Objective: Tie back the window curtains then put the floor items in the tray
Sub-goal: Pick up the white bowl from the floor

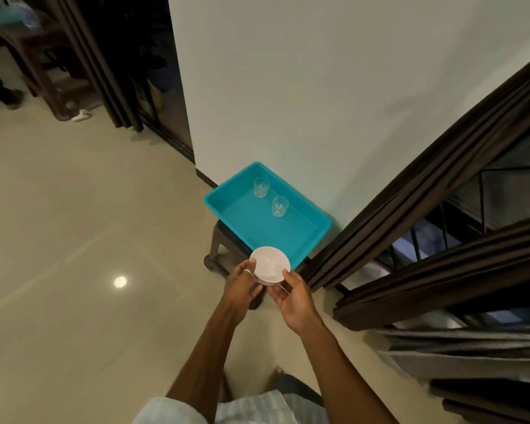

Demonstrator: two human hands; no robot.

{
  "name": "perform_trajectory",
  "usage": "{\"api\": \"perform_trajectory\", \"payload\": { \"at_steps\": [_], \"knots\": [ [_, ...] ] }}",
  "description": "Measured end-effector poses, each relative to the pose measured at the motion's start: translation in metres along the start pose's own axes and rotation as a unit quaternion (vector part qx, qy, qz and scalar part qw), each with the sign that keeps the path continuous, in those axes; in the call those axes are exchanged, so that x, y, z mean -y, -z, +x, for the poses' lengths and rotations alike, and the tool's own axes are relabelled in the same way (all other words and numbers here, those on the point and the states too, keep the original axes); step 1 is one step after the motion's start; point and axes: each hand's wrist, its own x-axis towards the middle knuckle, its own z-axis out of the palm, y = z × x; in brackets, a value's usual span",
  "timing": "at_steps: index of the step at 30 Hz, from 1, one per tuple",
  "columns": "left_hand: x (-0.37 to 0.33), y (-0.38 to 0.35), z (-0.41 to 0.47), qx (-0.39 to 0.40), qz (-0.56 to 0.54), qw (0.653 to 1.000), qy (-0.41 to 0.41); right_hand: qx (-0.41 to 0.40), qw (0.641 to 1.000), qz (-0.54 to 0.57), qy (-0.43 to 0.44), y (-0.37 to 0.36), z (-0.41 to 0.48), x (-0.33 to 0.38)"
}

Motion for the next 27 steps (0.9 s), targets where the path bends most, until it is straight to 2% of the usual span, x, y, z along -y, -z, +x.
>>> {"api": "perform_trajectory", "payload": {
  "at_steps": [8, 15, 20, 27],
  "knots": [
    [-0.043, -0.025, 0.053, 0.047, 0.046, 0.998, -0.003, -0.026, 0.999, 0.029, 0.023, -0.024, 0.05, 0.026],
    [-0.078, -0.061, 0.112, 0.027, 0.135, 0.99, -0.029, -0.061, 0.997, 0.03, 0.044, -0.049, 0.101, 0.064],
    [-0.075, -0.086, 0.139, 0.038, 0.19, 0.981, -0.008, -0.133, 0.989, 0.015, 0.057, -0.044, 0.117, 0.081],
    [-0.074, -0.117, 0.183, 0.062, 0.289, 0.953, -0.06, -0.238, 0.969, -0.023, 0.063, -0.042, 0.141, 0.096]
  ]
}}
